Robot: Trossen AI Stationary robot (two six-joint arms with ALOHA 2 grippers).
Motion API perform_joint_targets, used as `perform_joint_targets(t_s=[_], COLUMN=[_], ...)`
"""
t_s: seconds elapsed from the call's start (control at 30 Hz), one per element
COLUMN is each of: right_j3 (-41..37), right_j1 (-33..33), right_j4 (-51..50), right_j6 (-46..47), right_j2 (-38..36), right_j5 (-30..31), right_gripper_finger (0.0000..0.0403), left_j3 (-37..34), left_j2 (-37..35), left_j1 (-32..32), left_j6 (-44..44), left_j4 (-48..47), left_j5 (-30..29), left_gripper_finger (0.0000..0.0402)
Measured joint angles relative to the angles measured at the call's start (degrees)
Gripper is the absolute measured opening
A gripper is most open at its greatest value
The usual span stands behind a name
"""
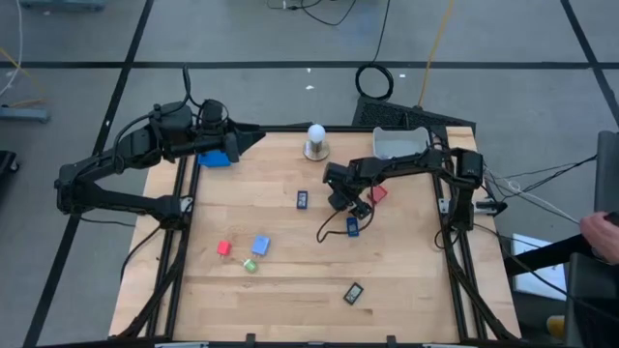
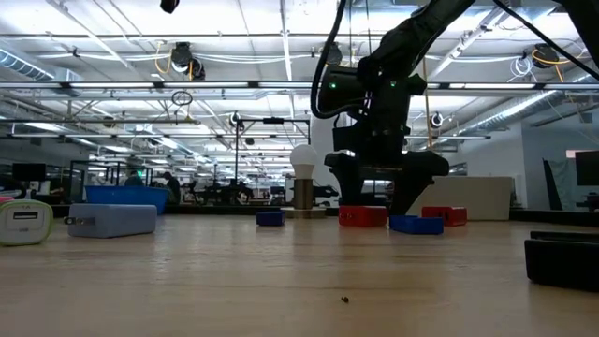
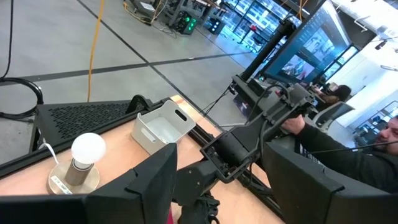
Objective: Pick & Place Office items
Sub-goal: Put the left red charger adapter into the gray bin
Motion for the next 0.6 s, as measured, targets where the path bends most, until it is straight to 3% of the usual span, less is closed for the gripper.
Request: perform_joint_targets(t_s=[0.2,0.6], right_j3=[-1.21,-1.40], right_j1=[0.82,2.50], right_j4=[-0.12,-2.83], right_j6=[0.86,2.70], right_j2=[0.07,0.22], right_j5=[0.17,0.36], right_gripper_finger=[0.0354,0.0229], left_j3=[0.00,0.00], left_j2=[0.00,0.00], left_j1=[0.00,0.00], left_j6=[-0.24,-1.91], left_j4=[0.02,0.20], left_j5=[0.00,-0.02], left_gripper_finger=[0.0237,0.0237])
